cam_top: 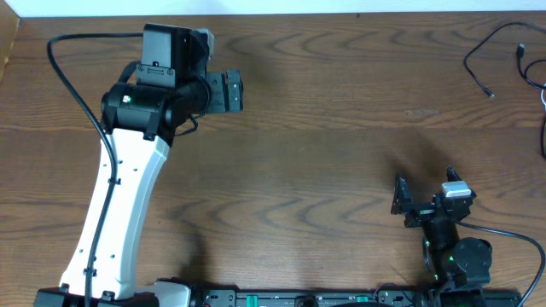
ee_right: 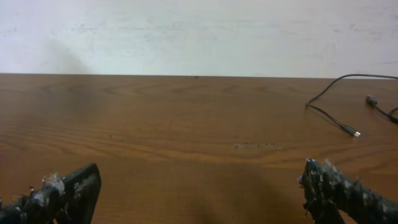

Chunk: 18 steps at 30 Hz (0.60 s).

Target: Untangle cables

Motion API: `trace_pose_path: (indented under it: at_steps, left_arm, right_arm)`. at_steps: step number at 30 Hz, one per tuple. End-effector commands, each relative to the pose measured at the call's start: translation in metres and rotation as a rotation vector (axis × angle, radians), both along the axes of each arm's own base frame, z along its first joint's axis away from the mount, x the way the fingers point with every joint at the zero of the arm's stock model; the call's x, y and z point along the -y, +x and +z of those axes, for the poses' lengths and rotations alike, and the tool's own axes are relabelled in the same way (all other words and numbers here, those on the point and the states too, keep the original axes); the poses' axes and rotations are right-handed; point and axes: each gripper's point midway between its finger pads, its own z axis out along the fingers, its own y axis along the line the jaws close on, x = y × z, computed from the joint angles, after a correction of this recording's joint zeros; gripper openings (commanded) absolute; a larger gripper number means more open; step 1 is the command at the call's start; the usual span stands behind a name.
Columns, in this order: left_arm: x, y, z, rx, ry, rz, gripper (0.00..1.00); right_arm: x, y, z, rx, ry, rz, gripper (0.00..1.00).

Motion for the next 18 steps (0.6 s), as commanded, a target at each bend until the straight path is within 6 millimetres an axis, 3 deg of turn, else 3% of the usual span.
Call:
trace_pose_path:
  at_steps: [1, 7, 13, 18]
  left_arm:
    - [-0.004, -0.005, 0.02, 0.106, 0.037, -0.028, 0.98]
    - [-0.013, -0.025, 0.04, 0.275, 0.082, -0.076, 0.98]
    - [-0.049, -0.059, 0.026, 0.422, 0.082, 0.021, 0.98]
    - [-0.057, -0.087, 0.003, 0.6, 0.112, 0.027, 0.98]
  right_arm:
    - [0.003, 0.0, 0.0, 0.001, -0.005, -0.013, 0.99]
    - [0.002, 0.0, 0.0, 0.001, -0.005, -0.013, 0.99]
    - [0.003, 0.0, 0.0, 0.001, -0.005, -0.013, 0.99]
    - [0.002, 0.0, 0.0, 0.001, -0.005, -0.013, 0.99]
